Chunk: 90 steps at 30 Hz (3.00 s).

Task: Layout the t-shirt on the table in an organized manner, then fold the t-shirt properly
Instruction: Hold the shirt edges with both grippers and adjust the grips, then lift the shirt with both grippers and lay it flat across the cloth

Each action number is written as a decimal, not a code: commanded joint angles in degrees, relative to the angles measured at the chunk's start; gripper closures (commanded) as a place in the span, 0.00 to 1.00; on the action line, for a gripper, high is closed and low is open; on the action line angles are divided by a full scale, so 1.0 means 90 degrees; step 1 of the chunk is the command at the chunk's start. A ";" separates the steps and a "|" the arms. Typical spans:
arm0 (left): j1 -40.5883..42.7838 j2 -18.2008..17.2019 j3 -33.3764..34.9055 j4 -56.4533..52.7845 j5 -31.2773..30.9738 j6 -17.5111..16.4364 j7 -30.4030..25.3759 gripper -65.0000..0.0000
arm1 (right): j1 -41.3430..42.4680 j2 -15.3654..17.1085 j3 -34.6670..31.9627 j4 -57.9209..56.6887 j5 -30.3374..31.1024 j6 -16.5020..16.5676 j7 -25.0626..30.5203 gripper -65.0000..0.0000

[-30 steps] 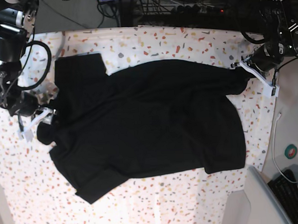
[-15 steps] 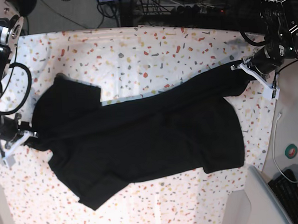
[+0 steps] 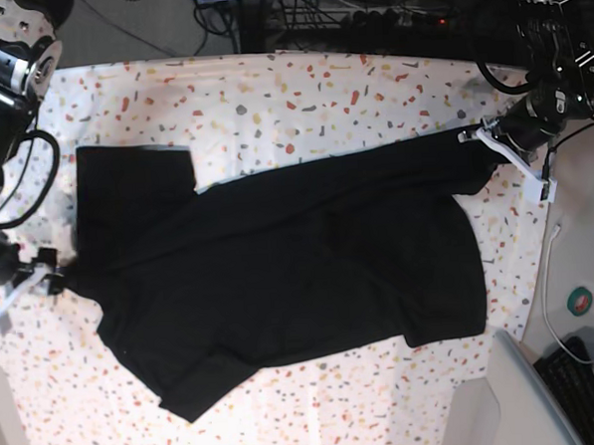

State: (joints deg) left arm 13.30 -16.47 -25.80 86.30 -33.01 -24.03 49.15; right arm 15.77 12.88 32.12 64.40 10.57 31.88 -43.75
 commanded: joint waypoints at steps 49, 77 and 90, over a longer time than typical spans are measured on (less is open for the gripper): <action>0.0549 -0.0099 0.0147 0.1112 -0.0068 0.0038 -0.0093 1.00 | -0.2910 -0.0880 0.1056 0.2920 0.0101 0.0902 -0.1034 1.00; -0.9434 0.1561 0.4249 -0.4915 -0.0117 0.1552 -0.1021 1.00 | 0.5071 0.2158 -0.1767 -0.1857 0.0061 0.0233 0.0734 1.00; -0.7392 0.1346 0.2891 -0.1780 -0.0068 0.1581 0.0640 1.00 | 0.3195 0.2275 -0.1317 0.0839 0.0081 0.0214 -0.1112 1.00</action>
State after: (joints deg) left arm -50.02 -4.62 0.25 69.04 -32.10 -9.19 56.58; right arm 42.59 31.81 19.79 71.18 11.31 34.02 -54.04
